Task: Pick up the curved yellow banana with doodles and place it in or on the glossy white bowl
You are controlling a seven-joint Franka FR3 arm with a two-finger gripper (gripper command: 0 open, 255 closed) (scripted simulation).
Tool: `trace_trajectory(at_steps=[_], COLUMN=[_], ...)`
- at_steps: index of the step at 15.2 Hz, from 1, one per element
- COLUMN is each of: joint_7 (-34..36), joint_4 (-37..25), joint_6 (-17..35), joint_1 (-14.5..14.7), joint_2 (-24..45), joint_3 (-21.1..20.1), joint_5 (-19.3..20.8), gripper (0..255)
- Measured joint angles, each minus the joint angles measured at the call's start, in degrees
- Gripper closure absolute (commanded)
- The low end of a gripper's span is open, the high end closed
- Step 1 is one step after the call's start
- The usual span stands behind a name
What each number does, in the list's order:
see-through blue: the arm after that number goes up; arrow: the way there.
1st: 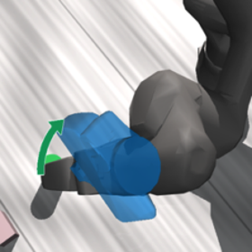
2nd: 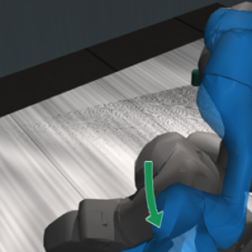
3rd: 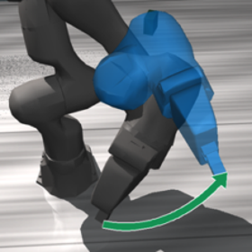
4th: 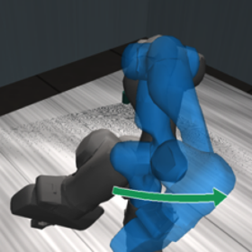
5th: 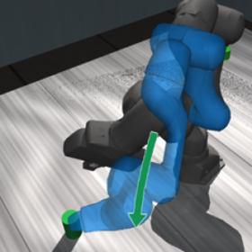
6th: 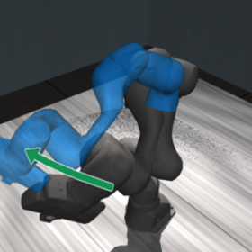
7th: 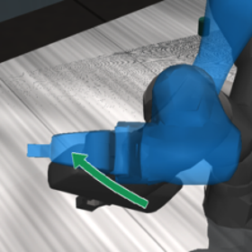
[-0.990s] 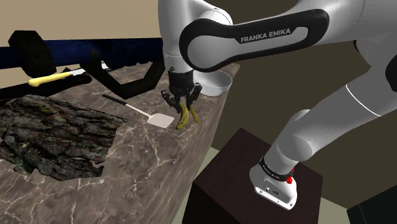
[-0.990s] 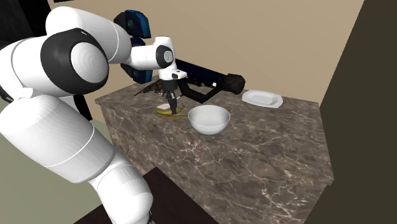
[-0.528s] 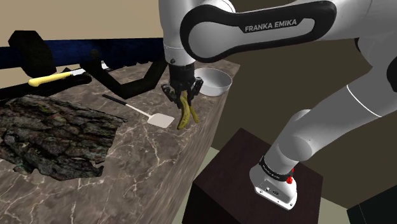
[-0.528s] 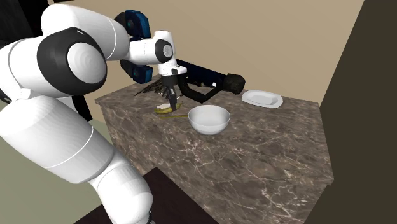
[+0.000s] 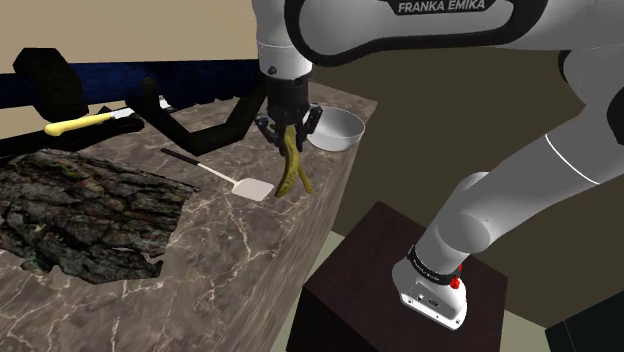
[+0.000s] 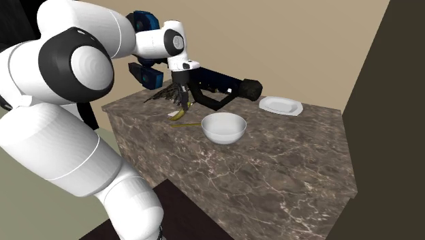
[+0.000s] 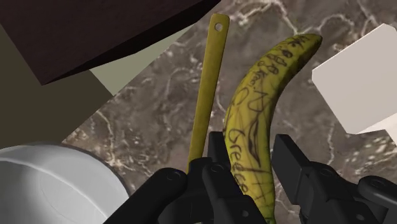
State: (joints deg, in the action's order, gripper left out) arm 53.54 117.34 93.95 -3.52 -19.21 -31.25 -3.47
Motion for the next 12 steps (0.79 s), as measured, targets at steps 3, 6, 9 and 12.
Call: trace_trajectory(at_steps=[3, 6, 9, 12], joint_7=[-0.1, -0.1, -0.2, -0.2], joint_4=[-2.4, -5.1, -7.8, -10.5], joint_6=[-2.4, -4.7, -7.1, -9.4], joint_1=[-0.1, -0.2, -0.4, -0.6], joint_2=[0.0, 0.4, 0.7, 1.2], joint_3=[0.2, 0.2, 0.4, 0.5], joint_5=[0.1, 0.3, 0.5, 0.8], gripper=[255, 255, 255, 255])
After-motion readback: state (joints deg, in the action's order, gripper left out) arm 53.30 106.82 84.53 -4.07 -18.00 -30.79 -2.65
